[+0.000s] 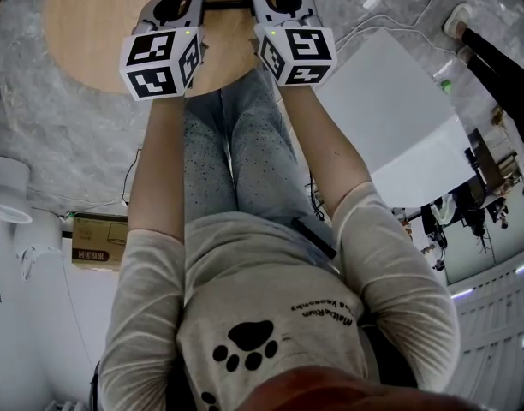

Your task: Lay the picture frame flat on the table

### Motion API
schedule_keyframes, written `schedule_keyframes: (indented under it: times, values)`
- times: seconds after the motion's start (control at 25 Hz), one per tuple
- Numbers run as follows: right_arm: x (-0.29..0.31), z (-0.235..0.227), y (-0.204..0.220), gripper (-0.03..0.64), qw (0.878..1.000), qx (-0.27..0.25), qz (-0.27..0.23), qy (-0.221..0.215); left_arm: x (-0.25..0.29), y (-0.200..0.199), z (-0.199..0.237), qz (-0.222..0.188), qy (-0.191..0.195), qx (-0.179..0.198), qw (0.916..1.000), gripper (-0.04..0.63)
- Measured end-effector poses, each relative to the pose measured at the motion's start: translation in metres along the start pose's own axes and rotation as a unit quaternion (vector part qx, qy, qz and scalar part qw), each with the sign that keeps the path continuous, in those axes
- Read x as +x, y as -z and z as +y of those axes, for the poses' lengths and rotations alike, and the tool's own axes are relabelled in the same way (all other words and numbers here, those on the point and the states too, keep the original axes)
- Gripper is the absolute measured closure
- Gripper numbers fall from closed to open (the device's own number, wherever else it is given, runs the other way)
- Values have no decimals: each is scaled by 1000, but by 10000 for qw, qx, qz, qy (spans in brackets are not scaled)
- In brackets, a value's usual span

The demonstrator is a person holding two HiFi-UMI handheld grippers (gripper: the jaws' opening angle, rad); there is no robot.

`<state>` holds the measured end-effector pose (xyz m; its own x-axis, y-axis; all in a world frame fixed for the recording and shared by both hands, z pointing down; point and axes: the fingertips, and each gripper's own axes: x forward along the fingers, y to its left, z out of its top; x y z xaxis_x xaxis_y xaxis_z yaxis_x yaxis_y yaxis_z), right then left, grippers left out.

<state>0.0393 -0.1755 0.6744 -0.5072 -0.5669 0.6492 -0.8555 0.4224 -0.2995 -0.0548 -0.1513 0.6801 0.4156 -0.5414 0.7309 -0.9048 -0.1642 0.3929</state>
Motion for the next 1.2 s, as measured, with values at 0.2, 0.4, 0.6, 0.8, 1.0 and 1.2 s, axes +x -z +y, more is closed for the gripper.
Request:
schedule_keyframes:
  times: [0.2,0.4,0.6,0.8,1.0,1.2]
  values:
    - [7,-4,-4,526,10000,66,42,-14,5,-5,3,29,5,-45,10000,535]
    - [14,-8,-5,526,9999,111,76,13,12,-7,5,39,8,-65,10000,535]
    - [18,-13,-4,526,9998,167,106,36,18,-9,6,67,9,-64,10000,537]
    - [20,-15,-2,526,9997,203,144,56,19,-8,6,76,10,-79,9999,538]
    - [21,-17,0,526,9996,225,167,92,22,-8,6,91,20,-64,9999,540]
    - [23,-19,2,526,9993,287,208,115,22,-8,6,108,20,-73,9999,541]
